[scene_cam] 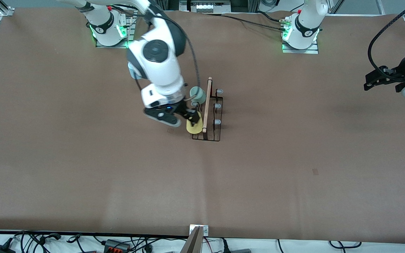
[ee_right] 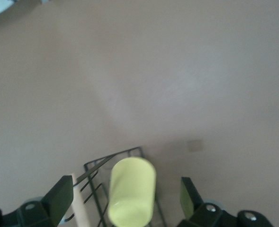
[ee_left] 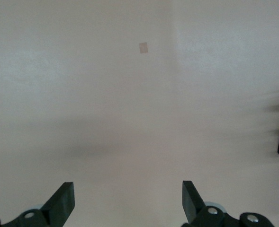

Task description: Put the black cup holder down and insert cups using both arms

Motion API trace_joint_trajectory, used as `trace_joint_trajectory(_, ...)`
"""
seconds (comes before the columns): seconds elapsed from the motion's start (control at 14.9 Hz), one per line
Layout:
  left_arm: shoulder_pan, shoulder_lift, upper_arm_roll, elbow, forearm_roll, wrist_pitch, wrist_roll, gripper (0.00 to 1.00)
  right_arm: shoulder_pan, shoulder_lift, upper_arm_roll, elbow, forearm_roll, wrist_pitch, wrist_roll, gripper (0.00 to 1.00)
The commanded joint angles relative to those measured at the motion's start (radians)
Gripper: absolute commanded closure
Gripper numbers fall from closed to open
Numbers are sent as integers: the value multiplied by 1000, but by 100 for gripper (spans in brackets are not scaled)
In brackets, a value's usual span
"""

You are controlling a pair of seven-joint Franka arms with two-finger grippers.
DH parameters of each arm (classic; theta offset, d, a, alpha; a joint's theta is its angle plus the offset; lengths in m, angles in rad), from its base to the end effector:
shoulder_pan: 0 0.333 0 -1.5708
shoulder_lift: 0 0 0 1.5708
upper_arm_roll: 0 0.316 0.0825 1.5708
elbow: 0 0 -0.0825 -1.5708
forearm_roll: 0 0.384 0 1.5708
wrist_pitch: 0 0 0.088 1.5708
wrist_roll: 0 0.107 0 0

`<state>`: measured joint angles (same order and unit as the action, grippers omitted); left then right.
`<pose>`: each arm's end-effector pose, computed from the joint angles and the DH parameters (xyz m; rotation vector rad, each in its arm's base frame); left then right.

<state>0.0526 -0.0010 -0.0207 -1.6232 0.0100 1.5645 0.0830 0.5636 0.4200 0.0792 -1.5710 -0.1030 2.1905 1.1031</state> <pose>0.5513 0.0187 0.5999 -3.1325 0.0804 0.0912 0.5637 0.4081 0.4200 -2.9477 0.6268 -0.2627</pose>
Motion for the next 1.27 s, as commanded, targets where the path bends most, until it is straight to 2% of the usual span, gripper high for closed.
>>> trace_joint_trajectory(0.0,3,16,1,33,-18,-23,12,0,-92,-95,28,-21,3,-105,-116,0)
trace_joint_trajectory(0.2,4,16,1,33,-18,-23,12,0,-212,-173,33,-33,54,-198,-256,0)
trace_joint_trajectory(0.47,3,16,1,33,-18,-23,12,0,-405,-300,33,-73,55,-326,-405,0)
trace_joint_trajectory(0.8,3,16,-1,33,-16,-26,11,0,-646,-388,31,-61,55,-486,-695,0)
trace_joint_trajectory(1.07,3,16,-1,34,-16,-41,12,0,-691,-380,4,35,55,-688,-729,0)
trace_joint_trajectory(1.21,3,16,-1,34,-16,-41,12,0,-692,-357,2,52,57,-704,-732,0)
